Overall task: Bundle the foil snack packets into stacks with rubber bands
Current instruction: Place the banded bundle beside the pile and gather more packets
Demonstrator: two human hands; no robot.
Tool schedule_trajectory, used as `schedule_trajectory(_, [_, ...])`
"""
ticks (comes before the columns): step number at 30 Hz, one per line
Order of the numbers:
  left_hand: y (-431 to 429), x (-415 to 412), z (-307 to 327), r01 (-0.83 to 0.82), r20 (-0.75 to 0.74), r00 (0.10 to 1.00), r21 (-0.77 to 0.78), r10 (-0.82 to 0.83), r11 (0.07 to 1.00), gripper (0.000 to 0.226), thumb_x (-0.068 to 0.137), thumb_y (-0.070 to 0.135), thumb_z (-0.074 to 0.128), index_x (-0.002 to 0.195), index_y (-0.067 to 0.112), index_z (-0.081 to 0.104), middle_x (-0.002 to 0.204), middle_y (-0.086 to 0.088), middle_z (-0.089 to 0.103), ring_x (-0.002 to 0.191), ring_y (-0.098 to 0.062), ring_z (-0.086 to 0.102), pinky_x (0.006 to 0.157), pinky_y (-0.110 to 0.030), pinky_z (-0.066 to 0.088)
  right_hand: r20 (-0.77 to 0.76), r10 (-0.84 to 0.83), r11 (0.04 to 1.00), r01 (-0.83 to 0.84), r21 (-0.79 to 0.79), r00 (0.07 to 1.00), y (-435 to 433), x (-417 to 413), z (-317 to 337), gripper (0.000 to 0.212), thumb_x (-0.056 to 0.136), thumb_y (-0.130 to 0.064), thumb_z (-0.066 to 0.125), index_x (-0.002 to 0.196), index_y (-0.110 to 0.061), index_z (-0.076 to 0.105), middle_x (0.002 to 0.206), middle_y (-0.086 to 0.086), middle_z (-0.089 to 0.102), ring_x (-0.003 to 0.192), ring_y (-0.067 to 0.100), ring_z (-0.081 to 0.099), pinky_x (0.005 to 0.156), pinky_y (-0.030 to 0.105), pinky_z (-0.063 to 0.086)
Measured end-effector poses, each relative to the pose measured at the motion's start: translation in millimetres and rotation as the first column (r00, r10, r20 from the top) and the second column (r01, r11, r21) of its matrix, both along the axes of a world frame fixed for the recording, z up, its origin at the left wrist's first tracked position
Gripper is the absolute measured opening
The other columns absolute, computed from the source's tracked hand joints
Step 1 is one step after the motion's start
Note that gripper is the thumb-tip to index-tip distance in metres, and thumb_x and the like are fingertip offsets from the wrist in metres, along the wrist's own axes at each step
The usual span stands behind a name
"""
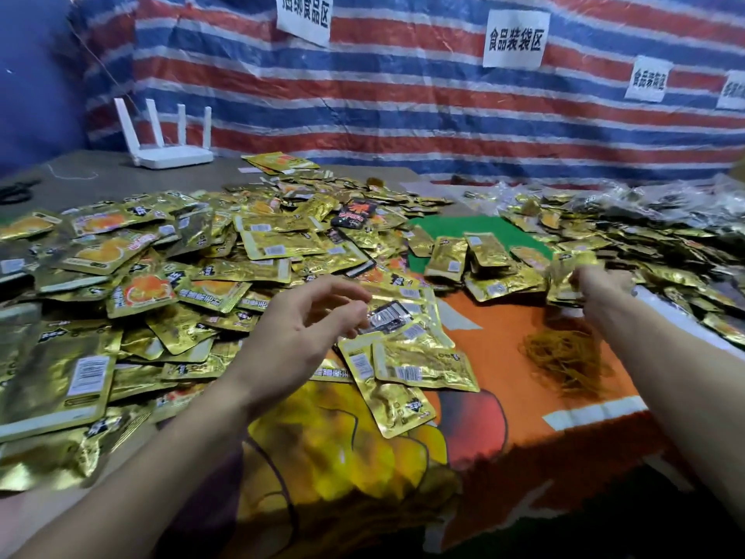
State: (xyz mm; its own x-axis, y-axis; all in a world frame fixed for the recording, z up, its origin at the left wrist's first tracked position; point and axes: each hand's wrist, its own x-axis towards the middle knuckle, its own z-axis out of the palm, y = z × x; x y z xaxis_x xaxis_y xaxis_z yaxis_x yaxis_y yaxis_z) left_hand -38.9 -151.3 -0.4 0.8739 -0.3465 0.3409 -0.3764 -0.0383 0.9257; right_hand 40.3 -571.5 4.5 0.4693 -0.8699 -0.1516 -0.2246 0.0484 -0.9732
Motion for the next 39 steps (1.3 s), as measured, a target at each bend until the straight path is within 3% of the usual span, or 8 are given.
schedule_trajectory(4, [16.2, 0.5, -3.3, -0.029, 0.010, 1.000, 0.029, 0.028, 0.999, 0.013, 0.097, 0.013, 0.062, 0.100, 0.016, 0.073, 0.089, -0.004, 0.075, 0.084, -0.018, 0.071, 0.070, -0.017, 0.050, 0.060, -0.198, 0.973, 0.189, 0.129, 0.978, -1.1, 2.7, 4.0, 0.061, 0.093, -0.018, 0.066, 0.141, -0.016, 0.030, 0.139, 0.013, 0.038, 0.079, 0.042, 0.056, 0.018, 0.055, 0.034])
schedule_trajectory(8, [27.9, 3.0, -6.0, -0.049, 0.007, 0.999, 0.060, 0.049, 0.997, 0.012, 0.097, 0.011, 0.061, 0.098, 0.013, 0.073, 0.087, -0.007, 0.074, 0.082, -0.022, 0.069, 0.072, -0.021, 0.053, 0.063, -0.133, 0.961, 0.113, 0.253, 0.989, -10.1, 1.7, 2.5, 0.023, 0.097, -0.019, 0.056, 0.084, -0.014, 0.039, 0.108, 0.016, 0.038, 0.074, 0.043, 0.047, 0.015, 0.049, 0.029])
schedule_trajectory(11, [25.5, 4.8, -8.4, -0.047, -0.012, 0.999, 0.089, 0.048, 0.995, 0.012, 0.097, 0.012, 0.061, 0.095, 0.012, 0.073, 0.085, -0.007, 0.074, 0.083, -0.024, 0.069, 0.069, -0.017, 0.050, -0.034, -0.101, 0.991, 0.103, 0.084, 0.994, -6.3, -1.3, -9.1, 0.022, 0.096, -0.026, 0.064, 0.107, -0.012, 0.052, 0.133, 0.015, 0.052, 0.092, 0.031, 0.057, 0.043, 0.034, 0.056])
schedule_trajectory(14, [14.4, 4.2, -10.2, -0.032, -0.022, 0.999, 0.131, 0.035, 0.991, 0.010, 0.095, 0.016, 0.063, 0.094, 0.015, 0.073, 0.086, -0.005, 0.074, 0.084, -0.024, 0.069, 0.068, -0.016, 0.048, -0.171, -0.127, 0.991, 0.117, -0.067, 0.977, -1.4, 1.0, -19.2, 0.075, 0.085, -0.028, 0.075, 0.144, 0.000, 0.039, 0.142, 0.017, 0.053, 0.125, 0.034, 0.056, 0.100, 0.041, 0.051])
schedule_trajectory(20, [-4.5, -1.9, -3.2, 0.033, 0.013, 0.999, 0.150, -0.035, 0.988, 0.016, 0.090, 0.040, 0.064, 0.096, 0.030, 0.074, 0.096, 0.006, 0.073, 0.090, -0.010, 0.068, 0.078, -0.025, 0.054, -0.325, 0.060, 0.974, -0.126, -0.186, 0.944, 8.1, 9.7, -15.1, 0.052, 0.100, -0.022, 0.050, 0.145, 0.001, 0.042, 0.146, 0.018, 0.047, 0.135, 0.035, 0.045, 0.098, 0.038, 0.042])
schedule_trajectory(27, [5.7, -2.5, 1.4, -0.035, 0.049, 0.998, 0.096, 0.030, 0.995, 0.018, 0.084, 0.043, 0.069, 0.100, 0.034, 0.072, 0.103, 0.006, 0.074, 0.095, -0.013, 0.070, 0.078, -0.027, 0.054, -0.251, -0.239, 0.862, 0.086, -0.500, 0.938, 38.5, 3.1, 13.1, 0.067, 0.077, -0.030, 0.067, 0.133, -0.004, 0.040, 0.144, 0.021, 0.039, 0.133, 0.036, 0.034, 0.109, 0.047, 0.028])
schedule_trajectory(33, [40.5, 10.7, -5.1, -0.259, 0.051, 0.964, -0.037, 0.261, 0.965, 0.026, 0.096, 0.021, 0.067, 0.117, 0.035, 0.062, 0.114, 0.001, 0.068, 0.099, -0.020, 0.069, 0.074, -0.019, 0.055, -0.102, 0.334, 0.647, -0.307, -0.698, 0.937, 140.7, -1.2, 44.1, 0.053, 0.086, -0.037, 0.064, 0.132, -0.015, 0.049, 0.135, 0.011, 0.051, 0.127, 0.030, 0.047, 0.111, 0.054, 0.036])
schedule_trajectory(39, [97.9, 22.9, -6.3, -0.433, 0.062, 0.901, 0.174, 0.429, 0.885, 0.044, 0.087, 0.030, 0.077, 0.125, 0.040, 0.057, 0.124, 0.006, 0.060, 0.107, -0.018, 0.062, 0.078, -0.030, 0.050, -0.388, 0.810, 0.179, -0.816, -0.550, 0.439, 250.6, -7.2, 33.8, 0.069, 0.087, -0.046, 0.074, 0.145, -0.021, 0.045, 0.149, 0.006, 0.047, 0.122, 0.018, 0.049, 0.096, 0.033, 0.040])
